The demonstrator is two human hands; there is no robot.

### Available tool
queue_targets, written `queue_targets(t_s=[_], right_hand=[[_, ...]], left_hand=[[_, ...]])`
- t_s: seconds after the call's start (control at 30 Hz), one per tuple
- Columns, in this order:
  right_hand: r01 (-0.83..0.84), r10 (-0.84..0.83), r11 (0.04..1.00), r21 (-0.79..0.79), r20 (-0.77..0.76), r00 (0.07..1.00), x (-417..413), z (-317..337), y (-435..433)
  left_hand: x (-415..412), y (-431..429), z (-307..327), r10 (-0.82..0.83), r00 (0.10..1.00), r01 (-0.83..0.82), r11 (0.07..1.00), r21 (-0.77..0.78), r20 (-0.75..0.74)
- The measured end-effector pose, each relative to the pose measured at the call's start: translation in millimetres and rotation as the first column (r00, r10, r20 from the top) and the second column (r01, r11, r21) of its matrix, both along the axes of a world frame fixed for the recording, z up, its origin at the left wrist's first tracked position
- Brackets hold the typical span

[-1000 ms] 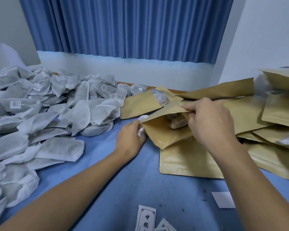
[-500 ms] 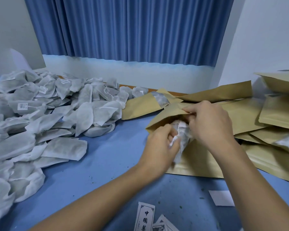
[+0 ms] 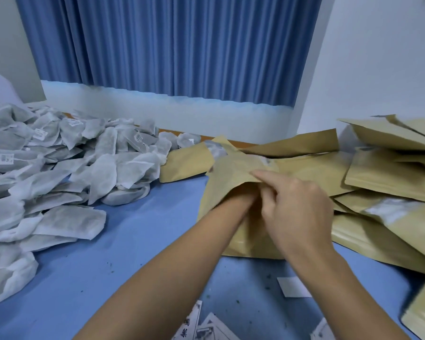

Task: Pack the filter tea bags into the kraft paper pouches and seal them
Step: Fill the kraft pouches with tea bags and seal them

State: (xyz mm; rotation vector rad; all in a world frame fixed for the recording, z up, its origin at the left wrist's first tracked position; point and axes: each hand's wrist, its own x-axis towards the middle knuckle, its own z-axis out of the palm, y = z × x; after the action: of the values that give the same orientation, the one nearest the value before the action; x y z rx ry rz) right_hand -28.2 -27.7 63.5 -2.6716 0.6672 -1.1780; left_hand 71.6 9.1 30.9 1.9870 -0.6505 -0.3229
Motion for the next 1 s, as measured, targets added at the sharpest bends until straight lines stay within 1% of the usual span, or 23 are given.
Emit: queue_targets(t_s=[0.03,0.07,0.13,0.17,0.2,0.23,0.27,0.3,0.33,0.37,0.4,0.43,0.47,0.53,0.6,0.63,0.7,0.77,0.8,0.83,0.9,0.93,1.0], right_hand=[[0.036,-0.037,0.999,0.022,0.022,0.999,-1,-3,-6],[0.071,-0.072,0.997,0.040,0.017,0.997,-3,-6,-12],[0.125,-0.126,0.989,0.074,-0.001,0.992,-5,-10,-22],[0.140,-0.140,0.986,0.088,-0.004,0.990,-6,-11,-25],[0.151,-0.152,0.984,0.096,0.004,0.988,-7,-11,-27],[0.162,-0.165,0.981,0.102,0.017,0.986,-8,-11,-28],[0.173,-0.178,0.978,0.114,0.034,0.983,-8,-11,-27],[0.178,-0.187,0.975,0.136,0.057,0.981,-10,-10,-27],[0.174,-0.189,0.972,0.159,0.085,0.978,-13,-9,-25],[0.161,-0.181,0.971,0.179,0.102,0.978,-15,-8,-23],[0.144,-0.168,0.969,0.202,0.106,0.980,-17,-7,-19],[0.127,-0.152,0.968,0.216,0.102,0.983,-19,-8,-15],[0.103,-0.129,0.971,0.217,0.107,0.986,-20,-10,-11],[0.027,-0.057,0.980,0.195,0.147,0.987,-25,-16,-2],[-0.119,0.107,0.986,0.117,0.099,0.989,-38,-23,2],[-0.207,0.208,0.976,0.063,-0.018,0.978,-45,-29,1],[-0.339,0.290,0.938,-0.071,-0.374,0.881,-61,-47,-7],[-0.271,0.230,0.962,-0.003,-0.520,0.823,-81,-63,-22],[-0.222,0.251,0.968,0.118,-0.435,0.865,-90,-69,-25],[-0.170,0.252,0.938,0.303,-0.257,0.933,-98,-74,-22],[-0.124,0.084,0.803,0.584,0.095,0.992,-103,-78,-12],[-0.117,0.009,0.685,0.719,0.153,0.988,-101,-77,-6],[-0.206,-0.054,0.344,0.916,0.239,0.970,-93,-76,-4]], left_hand=[[-1,-6,2,-0.044,0.991,0.046,0.999,-0.014,0.130],[-8,-3,11,-0.120,0.981,0.121,0.993,0.007,0.150],[-28,15,-6,-0.083,0.896,0.142,0.984,-0.104,0.436],[-37,30,-21,-0.046,0.777,0.191,0.967,-0.166,0.628],[-42,46,-35,0.018,0.612,0.274,0.933,-0.233,0.791],[-47,63,-45,0.126,0.467,0.320,0.898,-0.301,0.875],[-50,79,-50,0.227,0.429,0.334,0.860,-0.387,0.874],[-53,91,-51,0.323,0.508,0.286,0.811,-0.510,0.799],[-58,100,-48,0.394,0.660,0.174,0.749,-0.640,0.640],[-65,105,-42,0.433,0.811,-0.022,0.695,-0.719,0.393],[-68,109,-33,0.419,0.902,-0.235,0.678,-0.696,0.103],[-65,111,-26,0.350,0.923,-0.370,0.694,-0.618,-0.159],[-58,112,-24,0.251,0.892,-0.424,0.749,-0.508,-0.375],[-48,110,-18,-0.017,0.756,-0.317,0.865,-0.389,-0.654],[-47,107,-19,-0.248,0.611,-0.213,0.863,-0.458,-0.751],[-45,106,-23,-0.278,0.587,-0.255,0.828,-0.499,-0.760],[-38,108,-35,-0.233,0.586,-0.434,0.719,-0.543,-0.776],[-37,112,-47,-0.197,0.590,-0.531,0.636,-0.560,-0.783],[-39,112,-50,-0.198,0.590,-0.537,0.628,-0.564,-0.783],[-43,111,-52,-0.209,0.588,-0.527,0.635,-0.566,-0.782],[-52,106,-53,-0.240,0.593,-0.504,0.634,-0.587,-0.769],[-55,104,-52,-0.247,0.604,-0.493,0.632,-0.598,-0.758],[-61,101,-51,-0.234,0.636,-0.464,0.645,-0.608,-0.735]])
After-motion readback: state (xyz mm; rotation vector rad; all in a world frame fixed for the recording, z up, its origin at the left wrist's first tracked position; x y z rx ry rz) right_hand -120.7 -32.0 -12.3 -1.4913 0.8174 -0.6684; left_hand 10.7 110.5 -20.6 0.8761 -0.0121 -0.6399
